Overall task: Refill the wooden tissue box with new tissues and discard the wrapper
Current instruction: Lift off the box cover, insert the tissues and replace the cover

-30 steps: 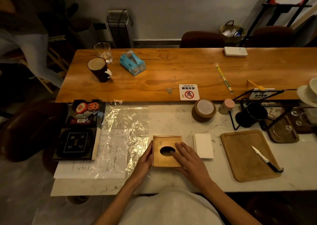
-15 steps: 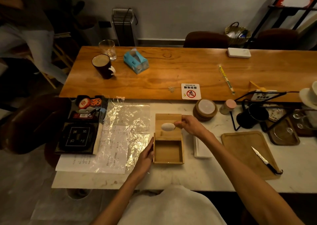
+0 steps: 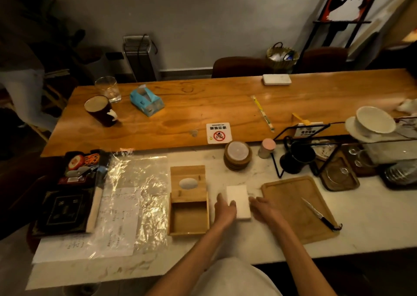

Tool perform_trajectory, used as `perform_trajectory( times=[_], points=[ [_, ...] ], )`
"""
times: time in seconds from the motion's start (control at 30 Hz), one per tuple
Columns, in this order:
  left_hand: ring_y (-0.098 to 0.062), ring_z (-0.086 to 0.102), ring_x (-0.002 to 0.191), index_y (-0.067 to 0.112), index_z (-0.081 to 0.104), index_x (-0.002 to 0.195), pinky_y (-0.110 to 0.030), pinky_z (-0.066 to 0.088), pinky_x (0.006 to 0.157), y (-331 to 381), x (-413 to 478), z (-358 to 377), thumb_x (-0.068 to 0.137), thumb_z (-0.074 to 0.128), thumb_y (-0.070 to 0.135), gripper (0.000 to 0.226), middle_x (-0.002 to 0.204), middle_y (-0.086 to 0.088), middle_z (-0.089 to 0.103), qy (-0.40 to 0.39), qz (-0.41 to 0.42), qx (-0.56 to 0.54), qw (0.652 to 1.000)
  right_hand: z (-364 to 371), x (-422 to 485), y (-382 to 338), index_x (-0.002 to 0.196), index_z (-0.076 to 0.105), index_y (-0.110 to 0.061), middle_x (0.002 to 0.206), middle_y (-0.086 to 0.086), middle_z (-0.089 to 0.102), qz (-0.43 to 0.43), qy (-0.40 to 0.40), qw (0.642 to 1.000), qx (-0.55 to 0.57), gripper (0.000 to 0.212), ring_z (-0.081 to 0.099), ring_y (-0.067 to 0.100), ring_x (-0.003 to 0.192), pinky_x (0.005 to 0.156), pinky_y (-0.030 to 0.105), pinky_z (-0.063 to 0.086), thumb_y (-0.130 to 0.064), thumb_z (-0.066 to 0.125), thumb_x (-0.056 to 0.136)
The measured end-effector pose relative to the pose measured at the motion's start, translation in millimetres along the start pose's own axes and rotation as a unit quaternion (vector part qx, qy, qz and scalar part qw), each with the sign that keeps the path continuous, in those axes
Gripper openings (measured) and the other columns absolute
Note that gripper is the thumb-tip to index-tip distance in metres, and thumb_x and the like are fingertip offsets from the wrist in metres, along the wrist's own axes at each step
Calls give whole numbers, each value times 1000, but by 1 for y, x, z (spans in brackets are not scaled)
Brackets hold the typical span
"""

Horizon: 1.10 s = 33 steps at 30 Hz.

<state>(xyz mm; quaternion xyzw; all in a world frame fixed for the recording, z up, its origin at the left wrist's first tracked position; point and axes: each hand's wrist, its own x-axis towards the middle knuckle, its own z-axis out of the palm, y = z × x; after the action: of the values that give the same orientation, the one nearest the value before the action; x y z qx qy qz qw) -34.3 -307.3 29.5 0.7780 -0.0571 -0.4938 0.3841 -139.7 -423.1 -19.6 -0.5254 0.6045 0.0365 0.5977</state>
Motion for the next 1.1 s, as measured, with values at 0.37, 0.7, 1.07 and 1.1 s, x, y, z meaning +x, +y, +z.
perform_trajectory(
  times=[0.37, 0.7, 1.07, 1.1],
  points=[
    [-28, 68, 97, 7, 64, 110, -46, 57, 89, -42, 33, 14, 75, 59, 13, 36, 108, -14, 71, 32, -38, -82, 995, 5, 6, -32, 123, 59, 0, 115, 15, 68, -49, -82, 978, -187, 62, 67, 31, 99, 84, 41, 57, -28, 79, 71],
    [-10, 15, 144, 27, 7, 153, -34, 20, 118, -46, 13, 13, 71, 82, 30, 111, 156, 9, 11, 3, 243, 37, 969, -17, -40, -36, 142, 42, -29, 134, 5, 48, -363, 3, 754, -548, 56, 37, 30, 123, 101, 38, 31, -17, 57, 88],
    [-8, 51, 121, 35, 43, 122, -23, 42, 102, -61, 29, 15, 88, 56, -2, 52, 127, 0, 55, -8, 322, 80, 943, -16, -26, 49, 153, 18, -15, 154, -7, 26, -361, -22, 932, -34, 76, 28, 0, 141, 106, 2, 24, 1, 59, 91],
    [-9, 49, 124, 31, 42, 126, -20, 40, 104, -63, 30, 15, 87, 55, -4, 53, 130, 0, 53, -17, 321, 71, 944, -15, -27, 51, 155, 10, -13, 156, -4, 21, -340, -16, 940, -18, 82, 24, 6, 143, 105, 0, 24, 5, 58, 90]
  ],
)
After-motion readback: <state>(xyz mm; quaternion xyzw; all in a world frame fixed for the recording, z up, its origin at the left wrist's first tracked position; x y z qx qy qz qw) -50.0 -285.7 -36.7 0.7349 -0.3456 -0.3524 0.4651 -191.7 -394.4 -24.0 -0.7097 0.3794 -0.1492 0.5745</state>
